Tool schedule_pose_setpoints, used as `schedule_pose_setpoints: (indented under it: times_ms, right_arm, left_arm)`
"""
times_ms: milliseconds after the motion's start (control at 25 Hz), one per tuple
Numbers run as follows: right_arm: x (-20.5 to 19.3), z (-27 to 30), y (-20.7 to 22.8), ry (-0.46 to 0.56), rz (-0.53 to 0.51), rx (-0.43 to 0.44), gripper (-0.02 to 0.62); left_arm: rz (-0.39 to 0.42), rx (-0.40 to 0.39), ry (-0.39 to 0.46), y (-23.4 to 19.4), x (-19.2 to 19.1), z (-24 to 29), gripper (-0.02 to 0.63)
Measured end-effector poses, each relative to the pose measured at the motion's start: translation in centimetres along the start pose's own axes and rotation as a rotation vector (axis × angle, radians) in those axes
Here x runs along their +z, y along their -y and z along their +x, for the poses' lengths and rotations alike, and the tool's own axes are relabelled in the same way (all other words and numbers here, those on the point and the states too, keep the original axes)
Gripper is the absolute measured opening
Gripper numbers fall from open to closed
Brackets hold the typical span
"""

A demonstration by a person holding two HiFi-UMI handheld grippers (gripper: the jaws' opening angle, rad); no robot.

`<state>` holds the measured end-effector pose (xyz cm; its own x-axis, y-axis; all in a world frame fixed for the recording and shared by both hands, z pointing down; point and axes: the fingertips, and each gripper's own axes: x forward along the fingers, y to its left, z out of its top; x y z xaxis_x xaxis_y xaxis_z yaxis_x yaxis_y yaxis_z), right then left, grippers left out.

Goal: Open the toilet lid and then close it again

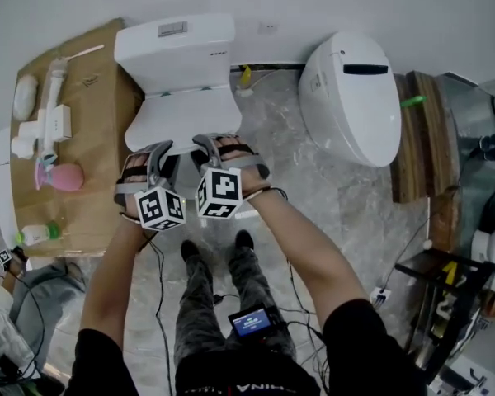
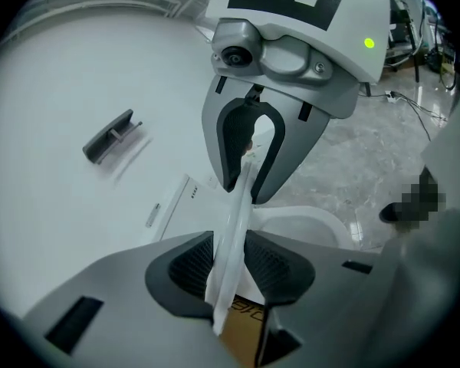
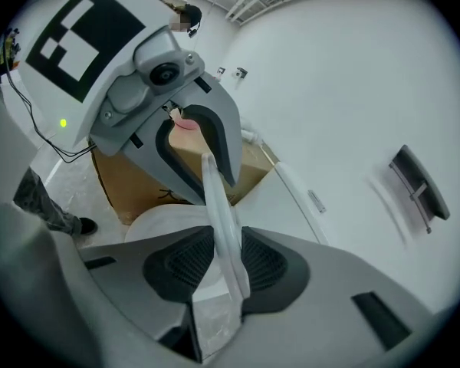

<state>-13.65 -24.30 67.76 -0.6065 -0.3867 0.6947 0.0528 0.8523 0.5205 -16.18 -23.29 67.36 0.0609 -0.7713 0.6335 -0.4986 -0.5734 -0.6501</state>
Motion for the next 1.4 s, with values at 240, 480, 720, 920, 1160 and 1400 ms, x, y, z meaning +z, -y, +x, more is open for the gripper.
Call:
schedule_pose_setpoints:
  times_ms: [240,480,720,920,1160,1400]
  right_arm:
    - [0.6,0.2,2.1,-0.015,0.02,0.008,0.118]
    - [1.1,0.4,4.8,0.017,0.038,0.014,0.118]
    - [1.6,1.0,7.7,0.028,0.029,0.034,0.114]
    - [2.5,1.8,10.8,0.031,0.025,0.048,0.11]
    - [3.0,4.0,16.3,-0.008,0.066,0.065,0.107]
    - [3.3,6.6,21.0,-0.059,0.145,0.104,0.106]
  left_arm:
    - [-0.013,-0.009,0.002,-2.2,0.5,0.3,0.126]
    - [-0.04,-0.022,-0.028,-4.8,1.1,1.3,0.126]
    - [-0.138,-0.132,-0.118,-7.3,1.0,3.6,0.135]
    - [-0.097,-0.126,-0.094,-10.2,1.3,4.7,0.141]
    - [-0.021,-0.167,-0.034,-15.0,1.7,7.2,0.146]
    - [0.029,-0.213,0.014,-19.3,1.1,9.8,0.146]
